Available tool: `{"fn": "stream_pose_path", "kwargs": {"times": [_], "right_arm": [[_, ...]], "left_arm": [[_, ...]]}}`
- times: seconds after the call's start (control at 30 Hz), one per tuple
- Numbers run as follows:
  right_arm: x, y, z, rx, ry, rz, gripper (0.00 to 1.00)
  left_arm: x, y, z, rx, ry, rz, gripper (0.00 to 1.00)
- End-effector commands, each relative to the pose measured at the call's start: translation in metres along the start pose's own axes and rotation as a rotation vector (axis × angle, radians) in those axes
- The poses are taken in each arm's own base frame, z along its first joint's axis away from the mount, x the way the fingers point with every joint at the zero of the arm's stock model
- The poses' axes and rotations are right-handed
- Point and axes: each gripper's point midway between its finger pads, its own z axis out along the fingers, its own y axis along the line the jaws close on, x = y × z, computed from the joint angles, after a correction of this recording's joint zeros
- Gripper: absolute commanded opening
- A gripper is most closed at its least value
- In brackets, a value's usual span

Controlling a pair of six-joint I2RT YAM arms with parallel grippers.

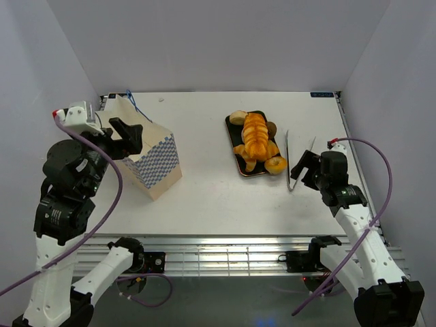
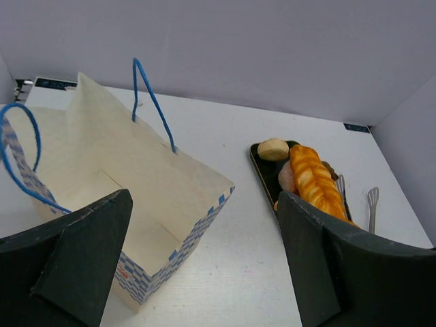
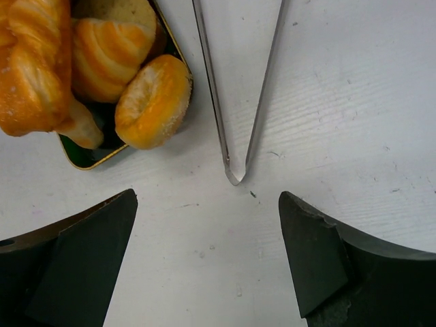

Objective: Place the fake bread into the paper bag

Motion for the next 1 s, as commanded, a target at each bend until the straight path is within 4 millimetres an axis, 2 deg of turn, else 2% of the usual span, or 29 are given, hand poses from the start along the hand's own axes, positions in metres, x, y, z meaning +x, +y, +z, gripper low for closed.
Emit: {"fn": "stream_pose_path", "kwargs": {"times": [0.0, 0.03, 0.07, 0.2, 0.3, 0.4, 0.5, 0.67, 0.8, 0.87, 0.97], "right_arm": [[0.030, -0.013, 0.007, 0.034, 0.086, -0.014, 0.90], [0.043, -0.018, 0.011, 0.040, 0.112, -0.006, 0.90], [0.048, -0.019, 0.013, 0.040, 0.114, 0.001, 0.90], [0.058, -0.022, 0.026, 0.038, 0.127, -0.005, 0.90], [0.052, -0.030, 0.034, 0.101, 0.126, -0.033, 0.90], [0.043, -0.024, 0.043, 0.082, 0.102, -0.053, 0.90], [0.045, -0.015, 0.054, 0.049, 0.107, -0.054, 0.90], [0.049, -0.020, 0.076, 0.102, 0.147, -0.058, 0.90], [0.035, -0.017, 0.093, 0.127, 0.128, -0.054, 0.90], [0.034, -0.026, 0.100, 0.189, 0.130, -0.062, 0.90], [0.025, -0.029, 0.109, 0.225, 0.106, -0.072, 0.91]], "left_arm": [[-0.010, 0.019, -0.017, -0.097, -0.030, 0.005, 0.98], [-0.008, 0.023, -0.018, -0.114, -0.030, 0.008, 0.98], [0.001, 0.028, -0.017, -0.136, -0.018, 0.010, 0.98], [0.013, 0.037, -0.019, -0.169, -0.014, 0.009, 0.98], [0.021, 0.036, -0.015, -0.154, 0.001, 0.027, 0.98], [0.025, 0.037, -0.013, -0.154, 0.001, 0.030, 0.98], [0.023, 0.041, -0.015, -0.170, -0.014, 0.032, 0.98], [0.005, 0.046, -0.024, -0.210, -0.065, 0.071, 0.98], [0.004, 0.049, -0.026, -0.230, -0.070, 0.087, 0.98], [0.006, 0.050, -0.025, -0.235, -0.068, 0.090, 0.98], [0.006, 0.052, -0.027, -0.243, -0.070, 0.093, 0.98]]}}
